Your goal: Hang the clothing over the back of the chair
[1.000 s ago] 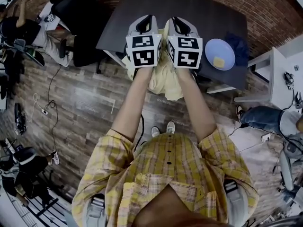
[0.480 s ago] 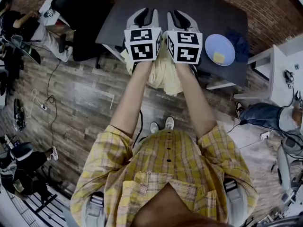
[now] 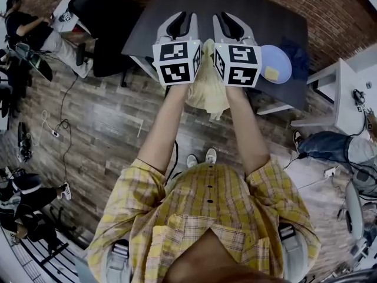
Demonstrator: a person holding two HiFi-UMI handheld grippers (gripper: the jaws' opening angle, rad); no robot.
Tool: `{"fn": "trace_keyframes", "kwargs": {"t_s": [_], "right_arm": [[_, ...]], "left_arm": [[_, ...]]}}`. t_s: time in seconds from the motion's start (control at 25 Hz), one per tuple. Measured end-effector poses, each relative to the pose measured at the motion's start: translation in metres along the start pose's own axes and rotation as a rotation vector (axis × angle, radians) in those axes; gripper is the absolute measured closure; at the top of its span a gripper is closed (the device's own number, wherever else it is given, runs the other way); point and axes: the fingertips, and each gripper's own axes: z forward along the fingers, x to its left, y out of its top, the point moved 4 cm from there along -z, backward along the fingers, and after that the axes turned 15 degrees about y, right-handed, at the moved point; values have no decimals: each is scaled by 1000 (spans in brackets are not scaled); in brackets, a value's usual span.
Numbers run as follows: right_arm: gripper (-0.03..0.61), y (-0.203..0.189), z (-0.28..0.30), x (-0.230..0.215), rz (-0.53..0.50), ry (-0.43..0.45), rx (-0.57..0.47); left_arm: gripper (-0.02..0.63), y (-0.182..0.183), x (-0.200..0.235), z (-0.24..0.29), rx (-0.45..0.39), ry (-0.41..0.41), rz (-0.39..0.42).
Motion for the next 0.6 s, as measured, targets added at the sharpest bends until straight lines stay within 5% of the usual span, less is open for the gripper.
{"fn": "trace_keyframes", "kwargs": {"t_s": [0.6], "right_arm": [[547,14,-45,32,-12,18,-12]], "left_arm": [[578,12,-10,-58,-22,-22,8]]}}
